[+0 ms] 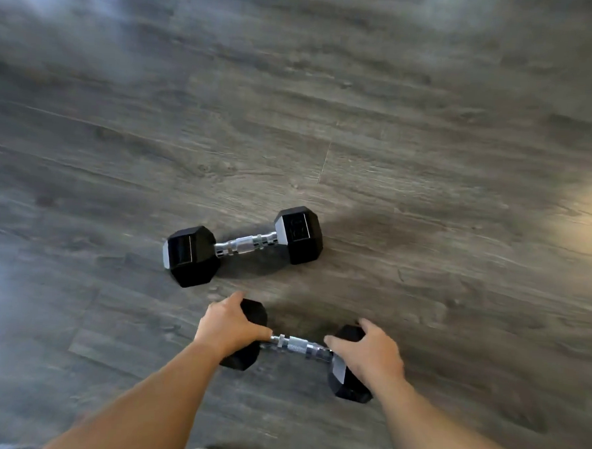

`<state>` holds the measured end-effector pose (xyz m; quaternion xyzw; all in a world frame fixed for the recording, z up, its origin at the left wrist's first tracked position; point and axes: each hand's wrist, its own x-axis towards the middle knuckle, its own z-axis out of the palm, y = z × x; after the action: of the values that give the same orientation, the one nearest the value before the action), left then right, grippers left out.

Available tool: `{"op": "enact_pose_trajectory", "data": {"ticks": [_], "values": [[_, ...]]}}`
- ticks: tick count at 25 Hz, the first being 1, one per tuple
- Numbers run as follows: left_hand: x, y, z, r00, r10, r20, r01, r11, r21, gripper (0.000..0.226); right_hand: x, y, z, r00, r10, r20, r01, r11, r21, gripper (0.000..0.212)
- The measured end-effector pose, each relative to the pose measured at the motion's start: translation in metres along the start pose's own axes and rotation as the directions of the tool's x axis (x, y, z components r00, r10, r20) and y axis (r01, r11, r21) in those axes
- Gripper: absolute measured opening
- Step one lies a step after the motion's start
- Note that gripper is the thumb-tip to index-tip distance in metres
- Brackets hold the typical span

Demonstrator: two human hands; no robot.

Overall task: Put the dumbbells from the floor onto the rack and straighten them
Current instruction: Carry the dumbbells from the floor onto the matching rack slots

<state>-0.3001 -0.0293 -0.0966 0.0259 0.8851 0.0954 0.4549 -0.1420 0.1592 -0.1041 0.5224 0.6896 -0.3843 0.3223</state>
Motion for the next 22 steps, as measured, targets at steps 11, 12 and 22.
{"op": "enact_pose_trajectory", "data": {"ticks": [11, 12, 22], "values": [[0.005, -0.012, 0.011, 0.989, 0.022, -0.145, -0.039, 0.992, -0.118, 0.076, 0.004, 0.006, 0.007, 0.991, -0.083, -0.107, 0.077, 0.995, -0.057, 0.084], [-0.002, -0.013, 0.008, 0.986, 0.021, -0.166, -0.043, 0.991, -0.130, 0.075, -0.003, 0.002, 0.006, 0.987, -0.099, -0.125, 0.091, 0.993, -0.070, 0.080], [-0.312, -0.063, -0.164, 0.889, -0.190, -0.417, 0.031, 0.933, -0.359, 0.050, -0.290, -0.100, -0.079, 0.875, -0.471, -0.109, 0.440, 0.870, -0.223, 0.056]]}}
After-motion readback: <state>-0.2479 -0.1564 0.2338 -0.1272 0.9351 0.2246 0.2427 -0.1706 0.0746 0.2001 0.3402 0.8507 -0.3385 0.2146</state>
